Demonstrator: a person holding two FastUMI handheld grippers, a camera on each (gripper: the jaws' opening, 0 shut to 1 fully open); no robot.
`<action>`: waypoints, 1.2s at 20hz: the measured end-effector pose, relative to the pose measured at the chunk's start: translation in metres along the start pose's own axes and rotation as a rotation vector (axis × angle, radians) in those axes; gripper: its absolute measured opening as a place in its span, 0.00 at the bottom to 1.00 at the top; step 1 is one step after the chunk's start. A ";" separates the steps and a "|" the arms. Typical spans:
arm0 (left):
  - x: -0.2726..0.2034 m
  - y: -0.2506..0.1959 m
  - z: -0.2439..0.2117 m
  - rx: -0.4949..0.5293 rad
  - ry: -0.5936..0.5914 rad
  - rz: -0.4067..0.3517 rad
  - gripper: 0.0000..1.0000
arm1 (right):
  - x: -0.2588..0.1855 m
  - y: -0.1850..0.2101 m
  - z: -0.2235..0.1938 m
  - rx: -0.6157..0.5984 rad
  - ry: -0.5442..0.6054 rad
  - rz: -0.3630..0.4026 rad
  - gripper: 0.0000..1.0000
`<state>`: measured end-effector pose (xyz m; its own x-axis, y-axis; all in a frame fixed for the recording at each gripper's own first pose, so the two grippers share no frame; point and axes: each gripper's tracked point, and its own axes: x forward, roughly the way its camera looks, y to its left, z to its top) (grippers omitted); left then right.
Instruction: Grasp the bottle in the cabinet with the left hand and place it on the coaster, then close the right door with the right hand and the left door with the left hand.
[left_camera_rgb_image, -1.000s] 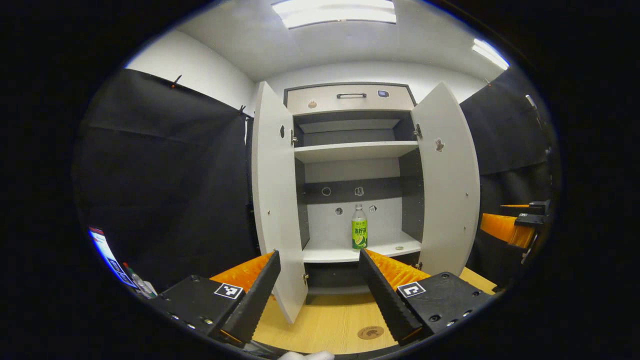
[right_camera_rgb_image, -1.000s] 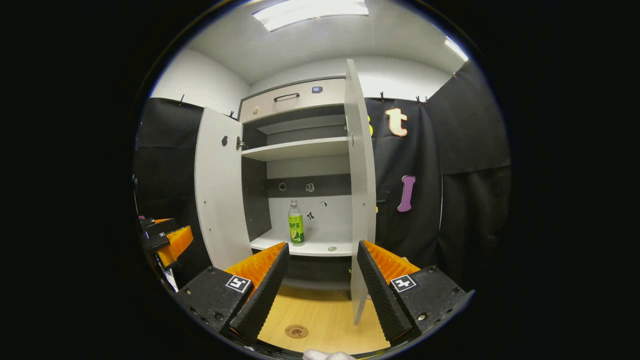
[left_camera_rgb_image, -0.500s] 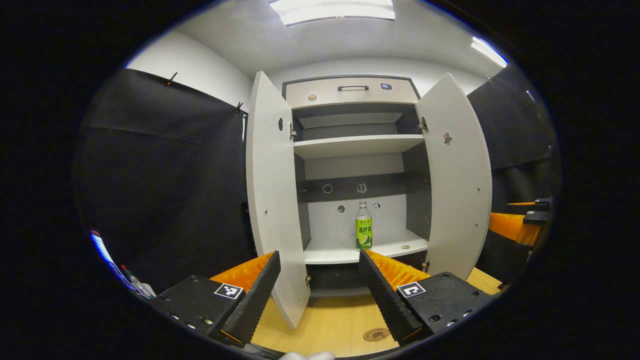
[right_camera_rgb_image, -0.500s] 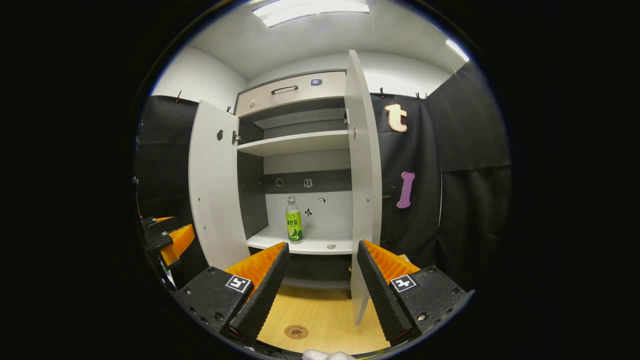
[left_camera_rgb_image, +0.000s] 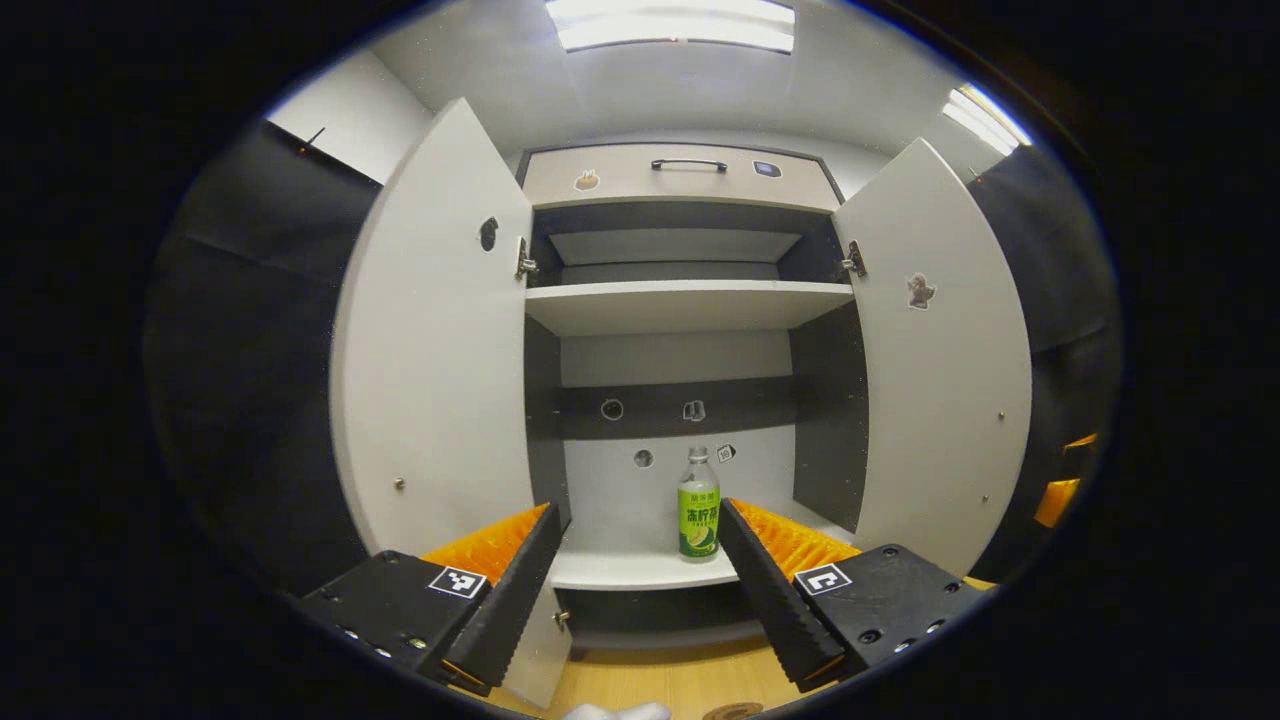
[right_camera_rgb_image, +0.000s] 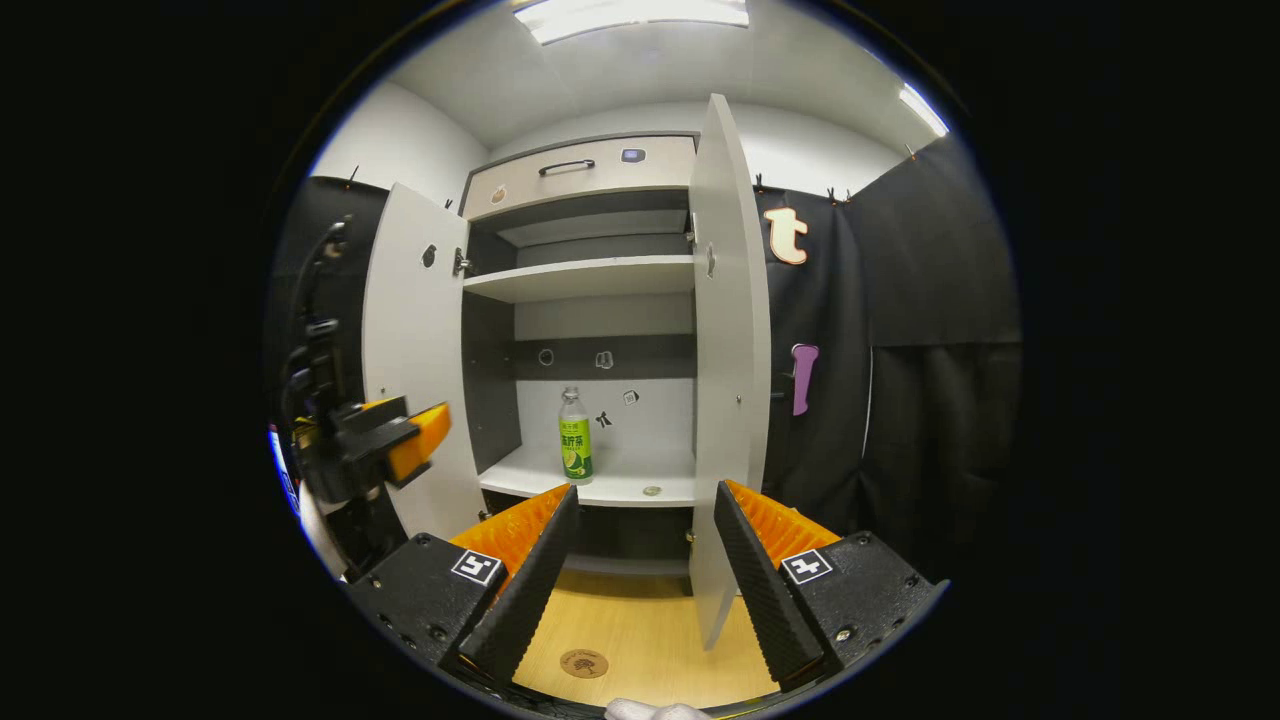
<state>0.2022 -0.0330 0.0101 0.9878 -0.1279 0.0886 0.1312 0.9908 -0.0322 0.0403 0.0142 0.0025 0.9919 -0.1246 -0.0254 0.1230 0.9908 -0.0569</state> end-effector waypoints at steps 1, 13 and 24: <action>0.021 -0.005 -0.003 -0.006 -0.002 -0.010 0.96 | 0.000 0.000 0.000 -0.005 0.001 -0.014 0.84; 0.203 -0.053 -0.073 -0.048 0.023 -0.006 0.96 | 0.016 -0.006 -0.016 -0.019 0.080 -0.139 0.84; 0.250 -0.066 -0.120 -0.019 0.074 0.012 0.95 | 0.028 -0.016 -0.034 -0.014 0.129 -0.156 0.84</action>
<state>0.4507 -0.1358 -0.0855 0.9928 -0.1192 0.0140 0.1198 0.9915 -0.0516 0.0649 -0.0067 -0.0309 0.9483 -0.2836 -0.1426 0.2739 0.9581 -0.0839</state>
